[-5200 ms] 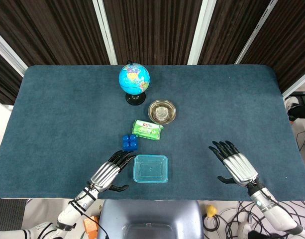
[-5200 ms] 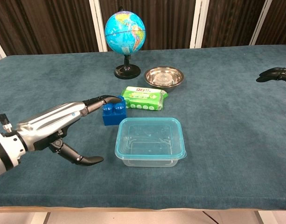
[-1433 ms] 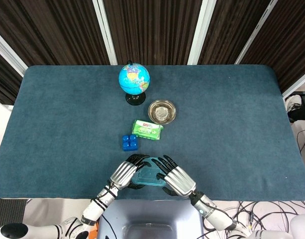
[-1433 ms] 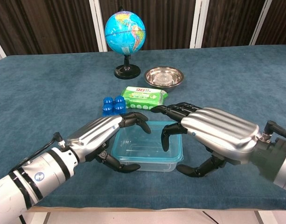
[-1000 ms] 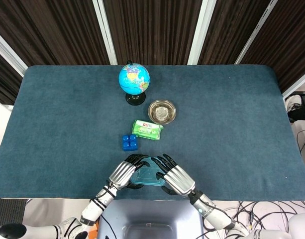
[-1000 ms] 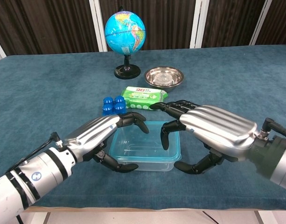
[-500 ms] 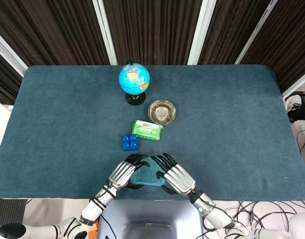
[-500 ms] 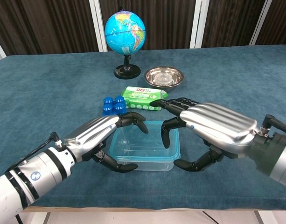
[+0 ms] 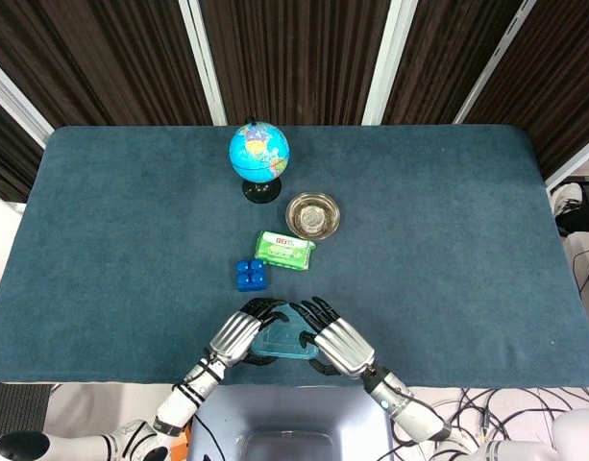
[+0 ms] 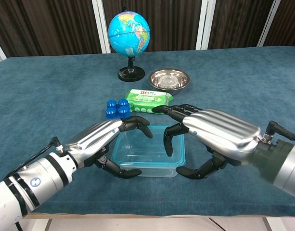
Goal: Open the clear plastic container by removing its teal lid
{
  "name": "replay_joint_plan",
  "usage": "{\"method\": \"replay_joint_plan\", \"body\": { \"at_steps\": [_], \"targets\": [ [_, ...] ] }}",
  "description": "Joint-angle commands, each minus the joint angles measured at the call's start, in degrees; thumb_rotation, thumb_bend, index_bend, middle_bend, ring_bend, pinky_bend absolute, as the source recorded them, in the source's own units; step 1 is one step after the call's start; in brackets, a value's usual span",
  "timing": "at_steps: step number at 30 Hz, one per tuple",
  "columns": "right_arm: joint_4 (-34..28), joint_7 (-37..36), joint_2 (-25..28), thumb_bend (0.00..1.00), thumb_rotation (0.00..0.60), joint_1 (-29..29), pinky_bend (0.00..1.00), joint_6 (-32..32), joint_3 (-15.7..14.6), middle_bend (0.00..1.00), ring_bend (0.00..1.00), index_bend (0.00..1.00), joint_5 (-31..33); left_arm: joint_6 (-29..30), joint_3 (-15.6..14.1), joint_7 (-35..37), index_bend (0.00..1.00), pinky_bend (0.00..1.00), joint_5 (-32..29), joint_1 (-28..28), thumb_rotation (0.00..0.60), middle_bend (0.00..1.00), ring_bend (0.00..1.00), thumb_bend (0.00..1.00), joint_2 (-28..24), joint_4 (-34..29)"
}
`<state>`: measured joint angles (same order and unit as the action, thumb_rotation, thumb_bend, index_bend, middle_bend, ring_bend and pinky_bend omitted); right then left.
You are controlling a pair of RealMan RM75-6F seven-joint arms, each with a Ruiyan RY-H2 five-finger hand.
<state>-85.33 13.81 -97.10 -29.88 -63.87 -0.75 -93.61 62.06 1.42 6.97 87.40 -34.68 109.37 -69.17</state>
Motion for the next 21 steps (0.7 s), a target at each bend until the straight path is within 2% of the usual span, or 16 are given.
{"method": "replay_joint_plan", "body": {
  "at_steps": [1,21],
  "targets": [
    [0.37,0.0,-0.13,0.25,0.6,-0.13,0.0,-0.39,0.02,0.0,0.0,0.52,-0.39,-0.09,-0.03,0.33,0.51,0.48,-0.04,0.02,0.6,0.48,0.37,0.25,-0.17,-0.14],
    [0.02,-0.73,0.39,0.26,0.6,-0.53,0.0,-1.0,0.21,0.0,0.0,0.53,-0.5,-0.25,-0.46,1.75,0.48,0.49,0.4,0.06,0.6,0.41,0.37,0.26,-0.83,-0.64]
  ]
}}
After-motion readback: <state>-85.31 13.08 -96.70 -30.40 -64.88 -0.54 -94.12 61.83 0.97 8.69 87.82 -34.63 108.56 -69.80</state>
